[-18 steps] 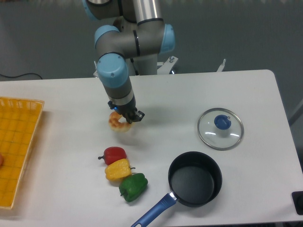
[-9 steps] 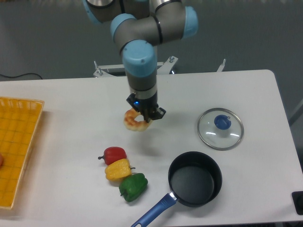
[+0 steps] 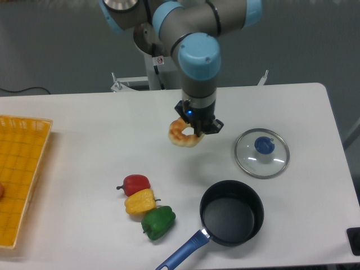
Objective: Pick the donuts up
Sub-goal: 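Lift the held donut up off the table toward the glass lid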
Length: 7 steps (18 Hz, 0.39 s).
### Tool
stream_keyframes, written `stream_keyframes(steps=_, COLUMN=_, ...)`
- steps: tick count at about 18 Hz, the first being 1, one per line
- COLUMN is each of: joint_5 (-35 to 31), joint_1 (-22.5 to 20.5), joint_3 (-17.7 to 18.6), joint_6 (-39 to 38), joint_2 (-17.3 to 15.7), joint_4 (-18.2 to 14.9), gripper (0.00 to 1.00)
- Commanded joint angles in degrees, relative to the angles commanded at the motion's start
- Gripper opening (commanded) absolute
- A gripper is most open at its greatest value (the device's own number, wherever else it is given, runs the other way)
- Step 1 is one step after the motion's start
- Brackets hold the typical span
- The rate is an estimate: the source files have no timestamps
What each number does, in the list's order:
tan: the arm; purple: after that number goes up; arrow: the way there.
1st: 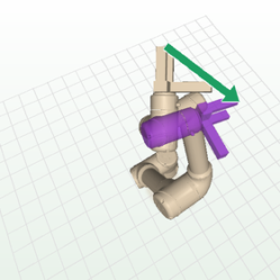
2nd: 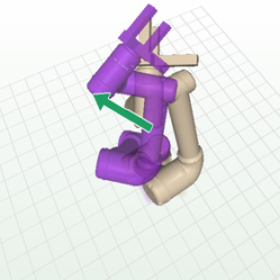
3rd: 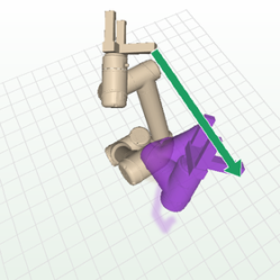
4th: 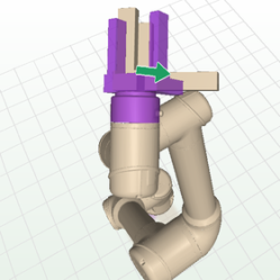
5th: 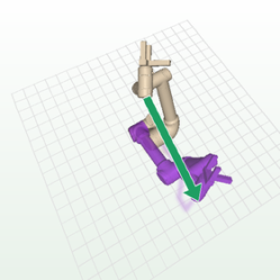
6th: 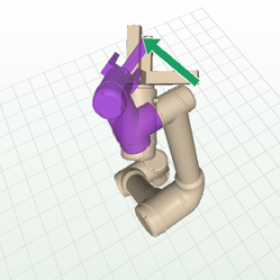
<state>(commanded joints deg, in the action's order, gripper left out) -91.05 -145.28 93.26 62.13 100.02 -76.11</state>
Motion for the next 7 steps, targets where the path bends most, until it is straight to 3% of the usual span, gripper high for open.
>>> stream_keyframes(steps=3, joint_5=0.00, joint_1=-0.44, joint_3=-3.07, joint_6=2.02, joint_2=0.96, joint_4=-3.51, gripper=0.00)
stream_keyframes(steps=7, joint_5=0.00, joint_1=-0.97, joint_3=-4.49, joint_6=2.12, joint_2=1.58, joint_4=-4.23, gripper=0.00)
